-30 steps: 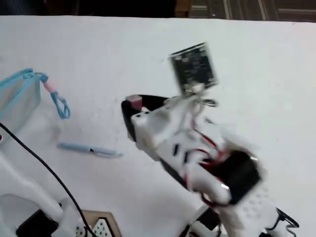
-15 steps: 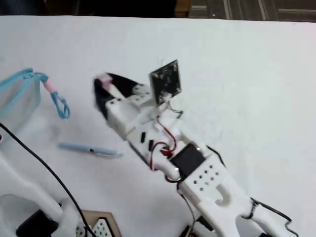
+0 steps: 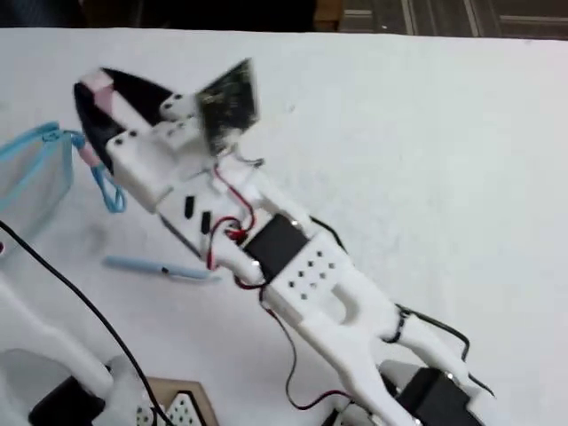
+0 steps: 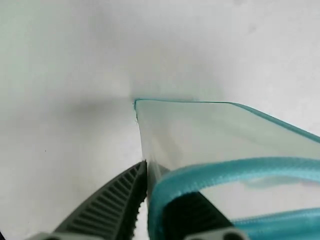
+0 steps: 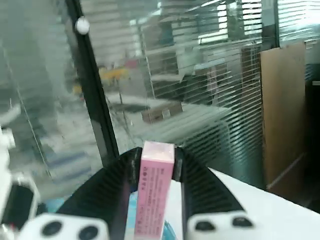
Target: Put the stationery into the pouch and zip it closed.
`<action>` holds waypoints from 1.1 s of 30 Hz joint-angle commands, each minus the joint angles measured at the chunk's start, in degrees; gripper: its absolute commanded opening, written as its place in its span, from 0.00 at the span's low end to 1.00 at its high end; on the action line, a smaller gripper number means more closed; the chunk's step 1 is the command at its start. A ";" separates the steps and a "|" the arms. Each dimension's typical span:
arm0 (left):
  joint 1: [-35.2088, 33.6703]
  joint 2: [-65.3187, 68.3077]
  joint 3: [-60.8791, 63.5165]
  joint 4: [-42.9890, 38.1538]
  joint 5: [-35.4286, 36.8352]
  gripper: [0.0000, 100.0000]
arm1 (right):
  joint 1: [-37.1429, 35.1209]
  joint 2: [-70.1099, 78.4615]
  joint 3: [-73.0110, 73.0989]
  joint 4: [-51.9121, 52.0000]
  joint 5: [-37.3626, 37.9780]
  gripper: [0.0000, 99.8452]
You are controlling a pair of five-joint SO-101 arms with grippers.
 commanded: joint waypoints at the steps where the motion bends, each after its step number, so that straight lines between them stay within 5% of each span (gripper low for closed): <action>1: -0.13 -1.98 -2.90 -0.18 0.18 0.02 | -3.47 0.04 0.35 -1.10 5.45 0.02; 9: -0.13 -1.98 -2.90 -0.18 0.18 0.02 | -7.08 0.84 8.79 -13.67 5.98 0.02; 33: -0.13 -1.98 -2.90 -0.18 0.18 0.02 | -4.79 1.36 -1.93 -9.63 5.63 0.02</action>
